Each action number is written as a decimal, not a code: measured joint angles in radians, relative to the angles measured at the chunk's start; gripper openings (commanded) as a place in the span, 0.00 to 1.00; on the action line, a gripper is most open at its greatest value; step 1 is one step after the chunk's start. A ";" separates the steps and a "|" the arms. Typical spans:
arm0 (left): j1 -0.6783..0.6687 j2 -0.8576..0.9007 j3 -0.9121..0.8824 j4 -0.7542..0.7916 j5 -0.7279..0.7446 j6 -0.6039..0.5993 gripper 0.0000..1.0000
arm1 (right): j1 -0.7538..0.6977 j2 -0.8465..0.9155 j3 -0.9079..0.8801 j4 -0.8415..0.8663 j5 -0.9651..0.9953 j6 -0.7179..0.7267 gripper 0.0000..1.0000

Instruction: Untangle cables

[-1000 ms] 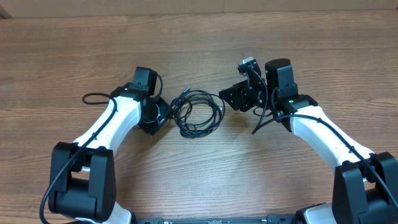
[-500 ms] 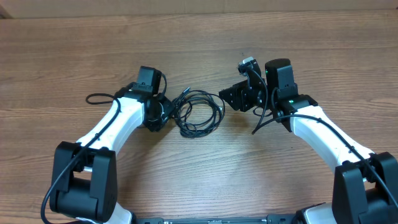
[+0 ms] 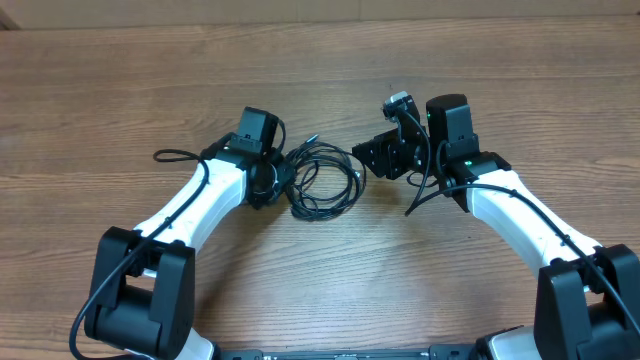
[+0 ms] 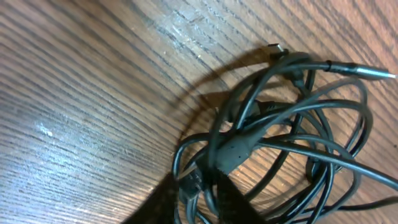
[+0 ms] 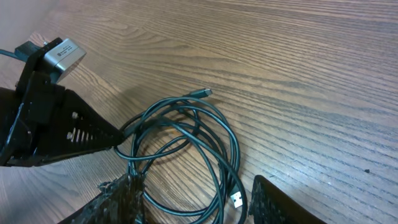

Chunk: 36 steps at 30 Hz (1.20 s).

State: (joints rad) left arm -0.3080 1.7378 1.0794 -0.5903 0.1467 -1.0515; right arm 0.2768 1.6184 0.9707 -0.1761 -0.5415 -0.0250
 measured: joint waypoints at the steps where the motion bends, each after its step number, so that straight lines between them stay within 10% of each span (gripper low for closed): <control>1: 0.000 0.000 0.000 0.000 -0.003 0.000 0.09 | 0.000 0.000 0.000 0.000 0.000 0.000 0.57; 10: 0.000 0.000 0.000 0.000 -0.010 0.003 0.04 | 0.000 0.000 0.000 0.000 0.000 0.000 0.57; 17: 0.000 0.000 0.000 0.000 -0.019 0.003 0.36 | 0.000 0.000 0.000 0.000 0.000 0.000 0.56; 36: -0.013 0.000 0.000 0.022 -0.085 0.003 0.24 | 0.000 0.000 0.000 0.000 0.000 0.000 0.56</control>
State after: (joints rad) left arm -0.3214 1.7382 1.0794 -0.5682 0.0616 -1.0485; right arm 0.2764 1.6184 0.9707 -0.1761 -0.5415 -0.0250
